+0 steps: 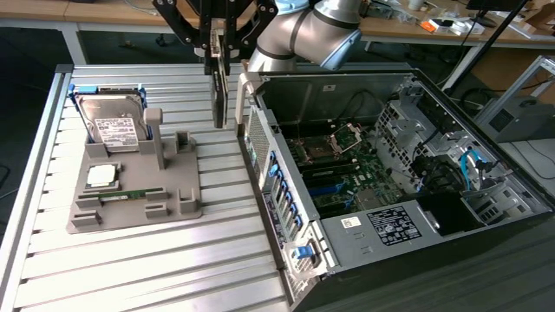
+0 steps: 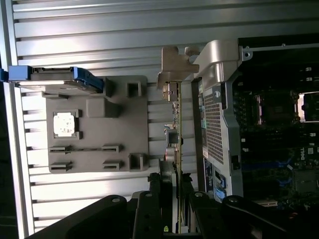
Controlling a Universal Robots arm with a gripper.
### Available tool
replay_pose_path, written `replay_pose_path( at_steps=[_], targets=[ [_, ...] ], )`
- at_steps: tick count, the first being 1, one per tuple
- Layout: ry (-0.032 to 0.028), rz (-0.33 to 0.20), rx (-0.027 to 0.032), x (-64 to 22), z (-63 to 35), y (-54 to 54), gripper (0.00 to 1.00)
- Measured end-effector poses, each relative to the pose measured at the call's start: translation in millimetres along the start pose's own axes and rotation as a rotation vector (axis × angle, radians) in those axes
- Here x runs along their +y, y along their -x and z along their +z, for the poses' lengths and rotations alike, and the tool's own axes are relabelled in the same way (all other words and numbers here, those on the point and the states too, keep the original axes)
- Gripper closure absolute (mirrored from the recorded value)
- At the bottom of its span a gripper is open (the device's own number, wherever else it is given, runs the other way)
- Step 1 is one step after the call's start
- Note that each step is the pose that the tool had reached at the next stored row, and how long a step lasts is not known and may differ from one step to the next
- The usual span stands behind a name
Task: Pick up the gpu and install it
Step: 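Pick up the gpu and move the gpu toward the slot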
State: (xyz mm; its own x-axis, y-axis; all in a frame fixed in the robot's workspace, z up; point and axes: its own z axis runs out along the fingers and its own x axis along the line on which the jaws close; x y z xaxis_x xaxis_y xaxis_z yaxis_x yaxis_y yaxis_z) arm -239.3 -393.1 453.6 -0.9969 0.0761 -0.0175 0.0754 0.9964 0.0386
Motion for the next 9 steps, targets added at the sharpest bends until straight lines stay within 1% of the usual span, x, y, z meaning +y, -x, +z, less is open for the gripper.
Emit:
replay_pose_path(
  at_steps=[9],
  targets=[
    [-0.0002,0.000,0.0000,0.2,0.3,6.7,0.73]
  ],
)
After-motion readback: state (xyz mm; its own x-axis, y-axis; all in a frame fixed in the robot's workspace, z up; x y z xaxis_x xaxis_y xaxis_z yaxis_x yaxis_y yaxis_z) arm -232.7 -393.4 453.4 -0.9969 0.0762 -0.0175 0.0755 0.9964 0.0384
